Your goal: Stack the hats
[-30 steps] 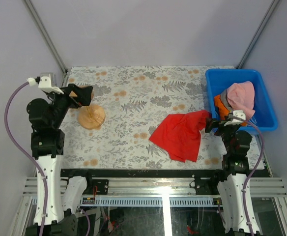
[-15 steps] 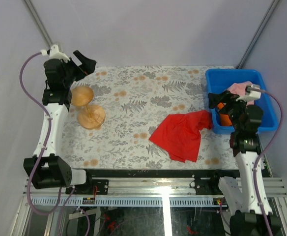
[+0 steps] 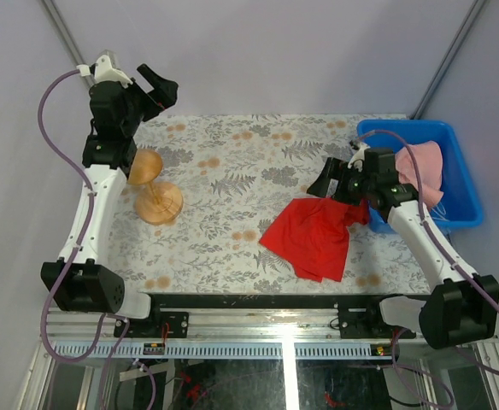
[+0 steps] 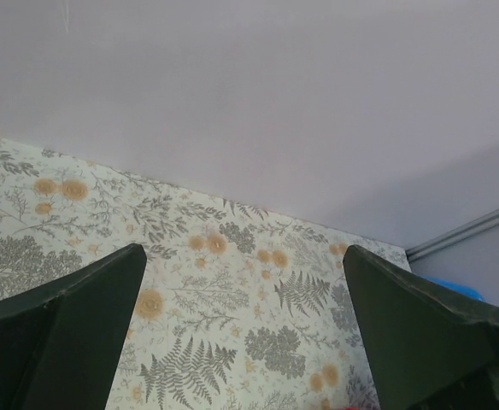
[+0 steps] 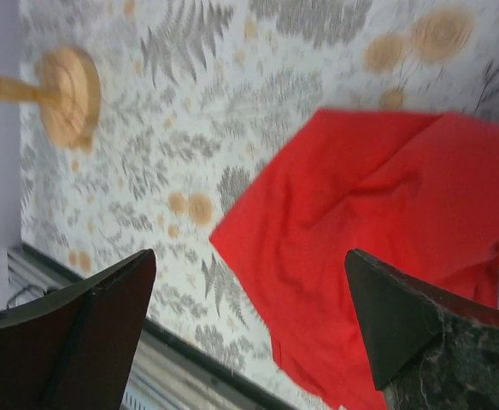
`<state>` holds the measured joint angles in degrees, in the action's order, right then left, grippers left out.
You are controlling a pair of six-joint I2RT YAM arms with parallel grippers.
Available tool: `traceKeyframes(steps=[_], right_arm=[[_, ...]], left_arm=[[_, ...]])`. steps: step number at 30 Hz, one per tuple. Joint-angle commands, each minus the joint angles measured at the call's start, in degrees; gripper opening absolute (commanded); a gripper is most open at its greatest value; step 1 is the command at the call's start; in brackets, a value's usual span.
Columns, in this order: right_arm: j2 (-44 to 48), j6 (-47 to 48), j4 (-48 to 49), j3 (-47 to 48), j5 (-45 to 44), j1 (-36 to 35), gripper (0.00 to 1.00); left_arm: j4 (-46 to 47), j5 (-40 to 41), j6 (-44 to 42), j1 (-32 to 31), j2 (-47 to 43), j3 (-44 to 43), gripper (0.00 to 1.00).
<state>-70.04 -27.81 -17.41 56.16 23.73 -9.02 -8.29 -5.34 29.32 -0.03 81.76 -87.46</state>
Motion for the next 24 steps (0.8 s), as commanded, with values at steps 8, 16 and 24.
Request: traceKeyframes(steps=[8, 16, 24], right_arm=[[-13.8, 8.8, -22.3, 4.9, -6.3, -7.7, 0.99], [-25.9, 10.2, -21.7, 9.6, -11.5, -8.2, 0.99], [-41.3, 11.5, -23.1, 20.3, -17.1, -10.3, 0.99]], left_arm=[[-17.6, -11.4, 2.1, -0.2, 2.8, -13.0, 1.0], [-21.2, -20.3, 5.9, -0.3, -1.3, -8.9, 1.0], [-26.5, -19.2, 3.7, -0.2, -8.6, -4.7, 1.0]])
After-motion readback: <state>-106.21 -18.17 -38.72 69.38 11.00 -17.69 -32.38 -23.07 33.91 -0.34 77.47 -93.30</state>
